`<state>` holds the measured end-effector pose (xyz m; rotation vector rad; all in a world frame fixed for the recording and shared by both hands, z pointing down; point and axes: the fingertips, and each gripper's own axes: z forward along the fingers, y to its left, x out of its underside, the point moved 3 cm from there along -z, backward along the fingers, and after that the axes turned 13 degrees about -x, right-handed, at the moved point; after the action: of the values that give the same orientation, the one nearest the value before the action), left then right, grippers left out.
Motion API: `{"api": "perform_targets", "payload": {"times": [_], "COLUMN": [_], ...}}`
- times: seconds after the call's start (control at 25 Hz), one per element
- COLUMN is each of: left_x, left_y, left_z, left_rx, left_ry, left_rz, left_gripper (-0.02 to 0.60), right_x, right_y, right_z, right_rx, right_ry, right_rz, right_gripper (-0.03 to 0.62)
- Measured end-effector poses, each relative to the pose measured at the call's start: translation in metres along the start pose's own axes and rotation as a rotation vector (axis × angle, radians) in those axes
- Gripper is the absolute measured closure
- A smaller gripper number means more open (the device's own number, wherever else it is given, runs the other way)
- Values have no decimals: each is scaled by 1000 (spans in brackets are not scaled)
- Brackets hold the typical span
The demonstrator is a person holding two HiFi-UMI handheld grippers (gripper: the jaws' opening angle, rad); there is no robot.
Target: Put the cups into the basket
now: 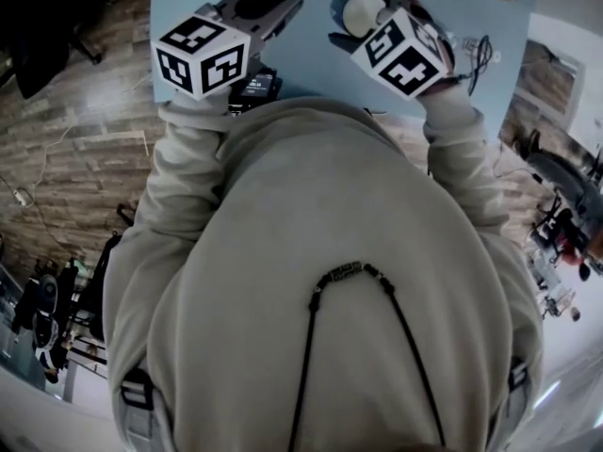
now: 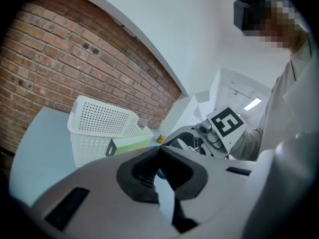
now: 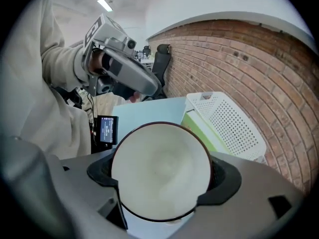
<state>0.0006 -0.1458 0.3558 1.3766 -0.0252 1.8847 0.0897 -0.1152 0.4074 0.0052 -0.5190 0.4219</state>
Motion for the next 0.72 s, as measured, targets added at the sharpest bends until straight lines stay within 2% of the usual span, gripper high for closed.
{"api": "perform_targets", "payload": {"times": [0.16, 0.36, 0.72], "left_x": [-22, -30, -36], "left_y": [16, 13, 6], "left_z": [-1, 4, 16], "left_rx": [-40, 2, 44], "left_ry": [-42, -26, -21], "left_rz": [-1, 34, 42], "left_gripper": [584, 584, 584], "right_x": [-10, -14, -19], "right_y": [-1, -7, -14], "right_z": [-15, -21, -33], "right_rx": [6, 2, 10], "right_ry": [-40, -64, -77], "right_rz": [23, 41, 37], "right_gripper": [172, 172, 172]}}
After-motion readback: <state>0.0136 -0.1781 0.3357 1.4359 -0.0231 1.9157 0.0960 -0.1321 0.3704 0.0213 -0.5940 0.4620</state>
